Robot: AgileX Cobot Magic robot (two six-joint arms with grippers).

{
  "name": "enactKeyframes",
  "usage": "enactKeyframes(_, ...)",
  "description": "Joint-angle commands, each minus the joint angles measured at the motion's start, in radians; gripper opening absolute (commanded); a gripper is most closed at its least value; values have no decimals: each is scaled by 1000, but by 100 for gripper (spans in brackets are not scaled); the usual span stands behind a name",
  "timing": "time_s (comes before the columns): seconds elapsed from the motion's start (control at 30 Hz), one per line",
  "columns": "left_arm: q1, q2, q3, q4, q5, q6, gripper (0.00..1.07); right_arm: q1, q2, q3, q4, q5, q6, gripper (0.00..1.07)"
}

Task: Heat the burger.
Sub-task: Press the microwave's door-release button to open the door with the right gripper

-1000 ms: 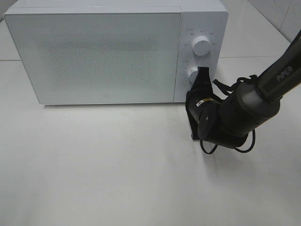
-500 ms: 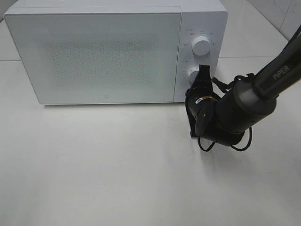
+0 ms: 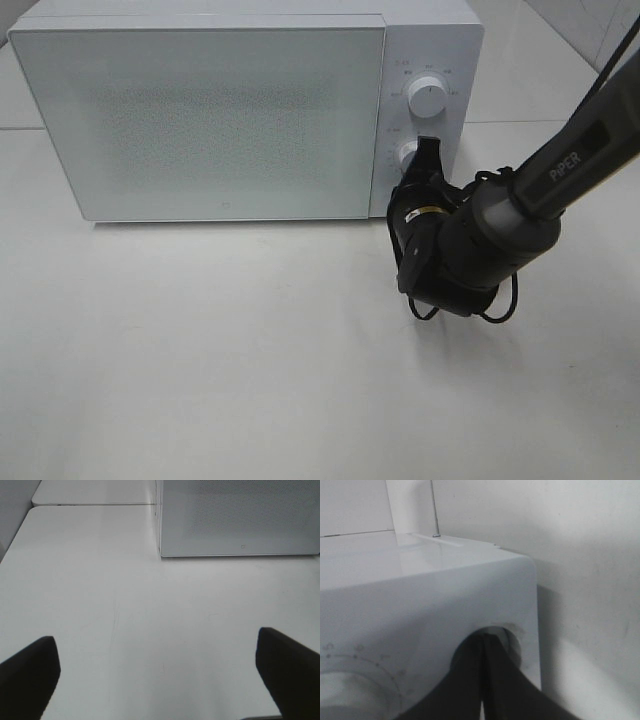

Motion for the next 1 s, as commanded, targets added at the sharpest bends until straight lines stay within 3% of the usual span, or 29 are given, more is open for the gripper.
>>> enactKeyframes(0.03,2,-5,4,-8,3,-5,100,-50,2,-96,-126,-218,-8,0)
enactKeyframes(0.53,2,-5,4,-8,3,-5,100,-49,-5,-101,-124,-146,-17,0)
enactKeyframes(1.0,2,-5,4,-8,3,-5,100,-47,-124,38,-128,105,-18,0)
